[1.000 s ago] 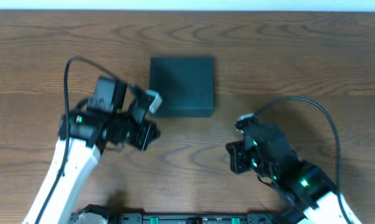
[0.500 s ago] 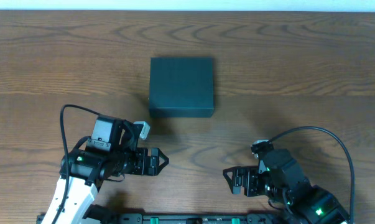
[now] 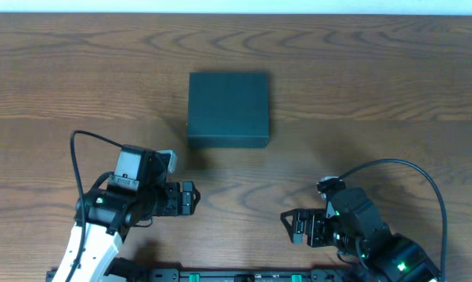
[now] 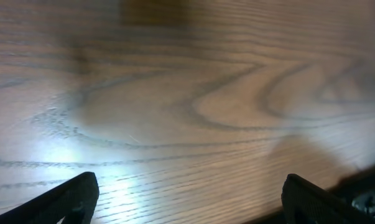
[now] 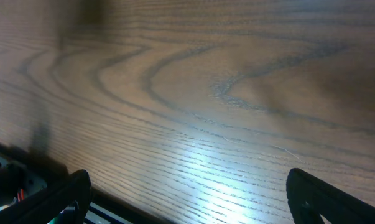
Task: Pack container
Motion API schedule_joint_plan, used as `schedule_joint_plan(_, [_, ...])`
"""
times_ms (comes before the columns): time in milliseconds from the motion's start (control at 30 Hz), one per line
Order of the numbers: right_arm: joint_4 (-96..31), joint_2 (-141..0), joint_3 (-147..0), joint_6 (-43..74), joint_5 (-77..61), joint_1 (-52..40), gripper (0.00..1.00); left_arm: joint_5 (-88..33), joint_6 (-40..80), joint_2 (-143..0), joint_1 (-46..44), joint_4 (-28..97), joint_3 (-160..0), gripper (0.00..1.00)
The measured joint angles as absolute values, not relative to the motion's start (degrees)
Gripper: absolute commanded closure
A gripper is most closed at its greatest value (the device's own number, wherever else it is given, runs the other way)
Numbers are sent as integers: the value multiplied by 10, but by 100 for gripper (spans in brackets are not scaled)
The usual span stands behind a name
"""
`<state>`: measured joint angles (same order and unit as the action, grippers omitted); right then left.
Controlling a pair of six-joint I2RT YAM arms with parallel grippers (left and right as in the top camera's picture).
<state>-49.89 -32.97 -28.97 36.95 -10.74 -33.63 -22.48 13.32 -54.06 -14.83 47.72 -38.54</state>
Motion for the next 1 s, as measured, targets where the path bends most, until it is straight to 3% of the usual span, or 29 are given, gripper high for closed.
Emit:
schedule_joint_plan(233, [-499, -329, -290, 371, -108, -336, 1, -114, 121, -353, -87, 490, -381, 5])
schedule_joint_plan(467, [-499, -329, -289, 371, -109, -336, 1, -54, 29, -189, -14, 404, -295, 5])
schedule_joint_plan(700, [-499, -329, -289, 371, -109, -336, 1, -85, 10, -133, -8, 316, -154, 5])
schedule_joint_plan(1000, [-499, -329, -289, 371, -109, -336, 1, -104, 41, -50, -8, 281, -88, 5])
